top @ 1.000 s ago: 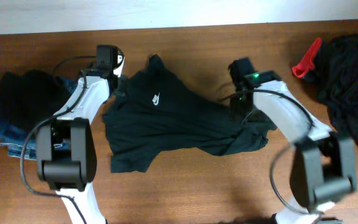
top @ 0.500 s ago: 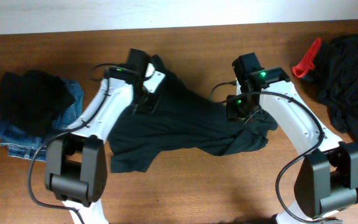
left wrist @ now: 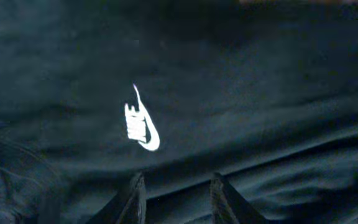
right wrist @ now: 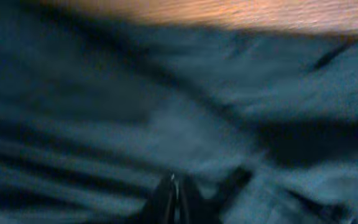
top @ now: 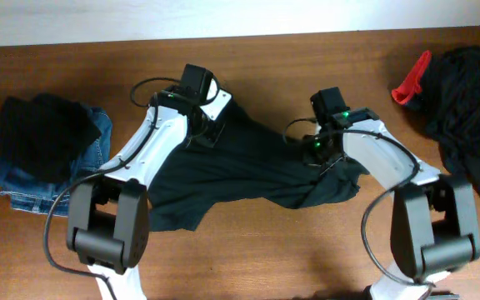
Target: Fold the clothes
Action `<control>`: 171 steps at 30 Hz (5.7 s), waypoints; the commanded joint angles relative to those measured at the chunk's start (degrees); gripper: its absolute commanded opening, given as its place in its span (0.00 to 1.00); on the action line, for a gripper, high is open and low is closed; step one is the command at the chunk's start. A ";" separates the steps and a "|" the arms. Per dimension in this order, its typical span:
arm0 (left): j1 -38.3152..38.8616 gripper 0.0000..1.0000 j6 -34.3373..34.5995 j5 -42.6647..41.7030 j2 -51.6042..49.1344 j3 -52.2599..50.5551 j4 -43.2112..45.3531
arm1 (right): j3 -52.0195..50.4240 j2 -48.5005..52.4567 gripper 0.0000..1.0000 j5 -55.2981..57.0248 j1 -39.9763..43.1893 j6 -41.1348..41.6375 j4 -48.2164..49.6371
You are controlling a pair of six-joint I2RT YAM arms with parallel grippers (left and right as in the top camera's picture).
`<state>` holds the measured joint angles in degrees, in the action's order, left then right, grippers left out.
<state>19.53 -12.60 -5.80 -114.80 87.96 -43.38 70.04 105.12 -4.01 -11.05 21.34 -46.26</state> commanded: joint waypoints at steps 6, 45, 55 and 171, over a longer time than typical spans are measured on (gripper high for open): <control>-0.20 0.33 0.31 2.19 -2.62 0.02 -1.20 | -0.50 4.04 0.04 0.92 8.66 -1.44 4.85; -0.20 0.55 0.28 2.21 -2.62 0.02 5.95 | 31.32 18.34 0.20 -10.32 17.14 -7.93 8.85; -0.20 0.56 0.74 2.19 -2.62 0.02 5.81 | 33.11 18.16 0.13 -14.21 11.04 -9.11 -12.72; -0.20 0.73 1.36 2.21 -2.62 0.02 7.61 | 25.00 21.75 0.52 3.15 -0.50 6.47 -21.35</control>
<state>19.53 -11.53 -3.84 -116.92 87.96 -35.66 97.21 125.99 -0.80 -12.25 24.36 -68.71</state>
